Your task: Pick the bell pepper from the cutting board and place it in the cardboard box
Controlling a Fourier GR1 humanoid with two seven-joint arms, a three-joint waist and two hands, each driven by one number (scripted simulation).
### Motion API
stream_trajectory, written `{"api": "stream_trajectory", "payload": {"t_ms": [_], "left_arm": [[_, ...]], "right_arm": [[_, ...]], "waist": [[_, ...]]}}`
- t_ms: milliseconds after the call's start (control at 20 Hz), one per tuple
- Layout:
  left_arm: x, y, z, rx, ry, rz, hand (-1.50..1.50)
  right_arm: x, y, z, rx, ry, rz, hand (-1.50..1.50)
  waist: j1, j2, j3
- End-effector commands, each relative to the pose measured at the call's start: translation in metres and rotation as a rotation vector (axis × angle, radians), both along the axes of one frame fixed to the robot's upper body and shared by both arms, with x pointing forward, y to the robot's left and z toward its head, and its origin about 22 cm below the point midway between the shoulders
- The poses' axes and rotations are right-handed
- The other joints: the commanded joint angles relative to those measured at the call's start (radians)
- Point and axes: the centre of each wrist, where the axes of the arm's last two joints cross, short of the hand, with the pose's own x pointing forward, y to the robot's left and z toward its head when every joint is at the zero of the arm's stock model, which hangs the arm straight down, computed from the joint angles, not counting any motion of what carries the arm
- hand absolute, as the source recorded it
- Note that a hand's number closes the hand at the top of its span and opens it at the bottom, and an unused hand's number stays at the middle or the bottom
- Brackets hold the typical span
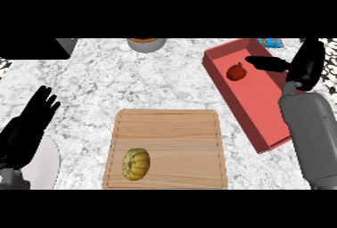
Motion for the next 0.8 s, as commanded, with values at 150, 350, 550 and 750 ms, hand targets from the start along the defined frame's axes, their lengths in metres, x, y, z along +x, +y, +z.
{"api": "stream_trajectory", "payload": {"t_ms": [150,350,550,750], "left_arm": [[-0.007,0.002,-0.015,-0.001,0.012,0.001,0.0],[-0.004,-0.005,-0.008,-0.008,0.006,0.008,0.0],[0.003,-0.002,0.007,0.01,-0.006,0.013,0.0],[-0.005,-0.002,0.0,0.012,0.0,-0.015,0.0]], "right_arm": [[-0.055,-0.053,0.014,0.113,-0.115,-0.041,-1.5],[-0.098,-0.086,0.02,0.109,-0.121,-0.015,-1.5],[-0.121,-0.114,0.007,0.102,-0.106,0.025,-1.5],[-0.121,-0.125,0.01,0.093,-0.093,0.02,-1.5]], "waist": [[-0.003,-0.001,-0.001],[-0.005,-0.001,0.0],[0.004,0.002,0.0],[0.011,0.003,0.0]]}}
